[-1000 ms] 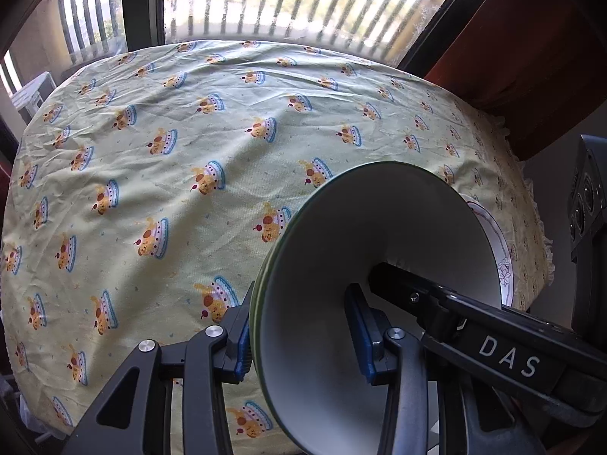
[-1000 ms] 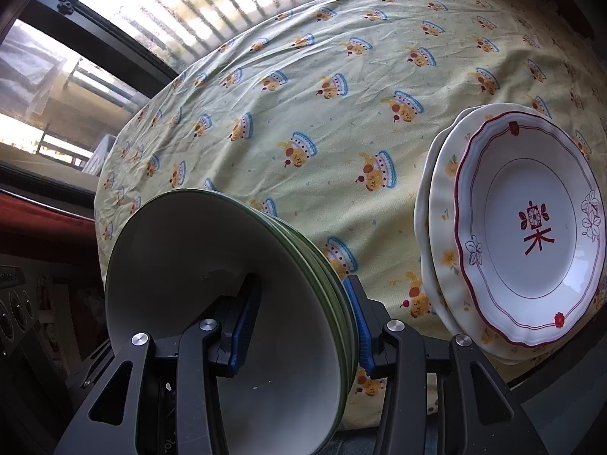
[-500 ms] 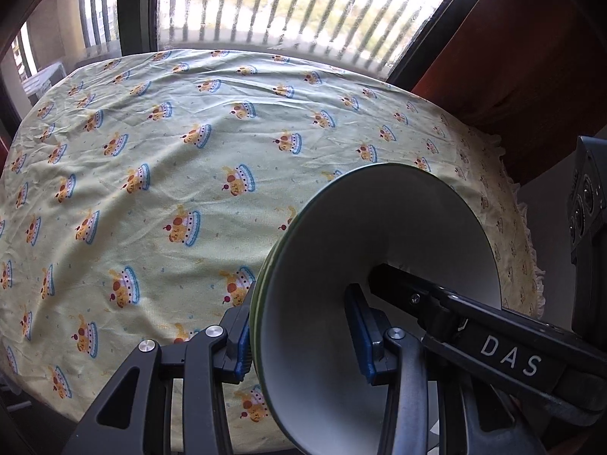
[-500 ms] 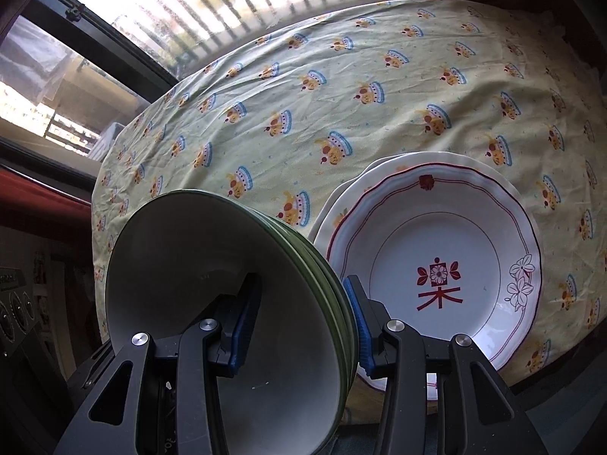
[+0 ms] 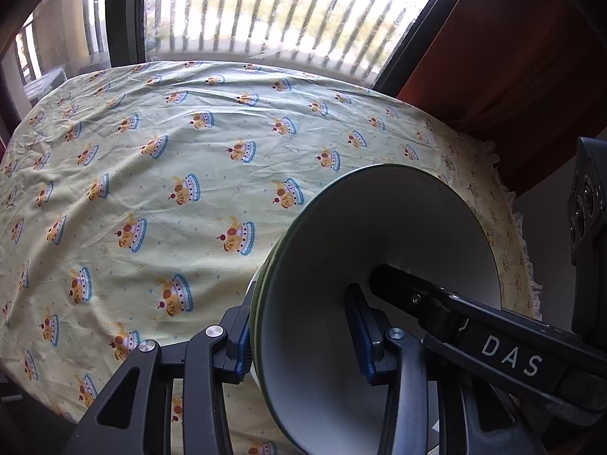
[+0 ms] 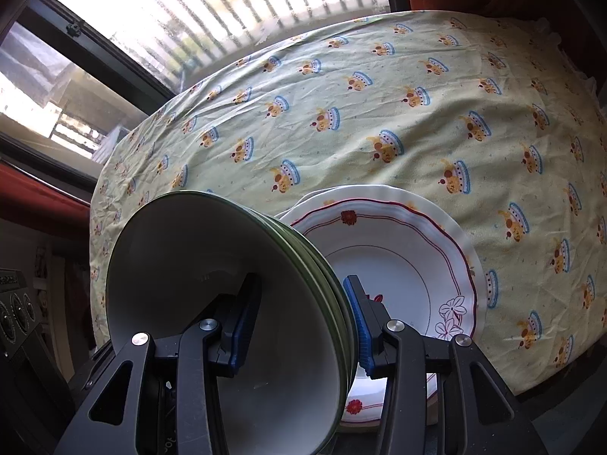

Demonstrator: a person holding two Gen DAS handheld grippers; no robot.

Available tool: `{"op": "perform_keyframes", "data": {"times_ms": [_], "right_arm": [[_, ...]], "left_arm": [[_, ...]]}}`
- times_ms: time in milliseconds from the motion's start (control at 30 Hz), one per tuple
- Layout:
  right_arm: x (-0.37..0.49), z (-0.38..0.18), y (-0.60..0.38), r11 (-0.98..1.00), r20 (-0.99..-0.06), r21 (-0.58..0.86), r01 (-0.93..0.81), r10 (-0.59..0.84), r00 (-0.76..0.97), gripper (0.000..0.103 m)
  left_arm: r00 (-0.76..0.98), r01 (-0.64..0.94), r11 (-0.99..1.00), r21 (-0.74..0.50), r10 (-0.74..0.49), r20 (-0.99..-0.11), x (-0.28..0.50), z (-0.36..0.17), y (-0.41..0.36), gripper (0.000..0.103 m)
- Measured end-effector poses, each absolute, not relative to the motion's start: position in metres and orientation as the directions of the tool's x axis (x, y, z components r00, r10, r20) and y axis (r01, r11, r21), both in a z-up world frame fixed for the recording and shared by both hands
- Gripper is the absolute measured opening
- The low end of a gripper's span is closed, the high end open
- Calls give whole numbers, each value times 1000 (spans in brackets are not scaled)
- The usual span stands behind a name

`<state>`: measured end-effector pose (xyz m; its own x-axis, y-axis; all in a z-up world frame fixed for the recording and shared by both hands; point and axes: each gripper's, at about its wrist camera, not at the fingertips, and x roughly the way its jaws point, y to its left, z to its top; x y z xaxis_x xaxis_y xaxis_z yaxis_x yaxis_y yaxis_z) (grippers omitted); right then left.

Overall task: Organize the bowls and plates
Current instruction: 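Carry the nested bowls with both grippers over the plate stack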

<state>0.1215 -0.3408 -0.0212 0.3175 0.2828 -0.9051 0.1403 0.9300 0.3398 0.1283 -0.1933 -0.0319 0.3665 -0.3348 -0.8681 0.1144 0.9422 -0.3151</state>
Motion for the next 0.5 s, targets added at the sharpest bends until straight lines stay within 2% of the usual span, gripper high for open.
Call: {"op": "perform_keyframes", "data": {"times_ms": [500], "right_arm": [[115,-35,-391,935,-916,331,129,285,283,48]], "left_arm": [[313,65,944,-324,-328,-891,119,-49,-239,41]]}}
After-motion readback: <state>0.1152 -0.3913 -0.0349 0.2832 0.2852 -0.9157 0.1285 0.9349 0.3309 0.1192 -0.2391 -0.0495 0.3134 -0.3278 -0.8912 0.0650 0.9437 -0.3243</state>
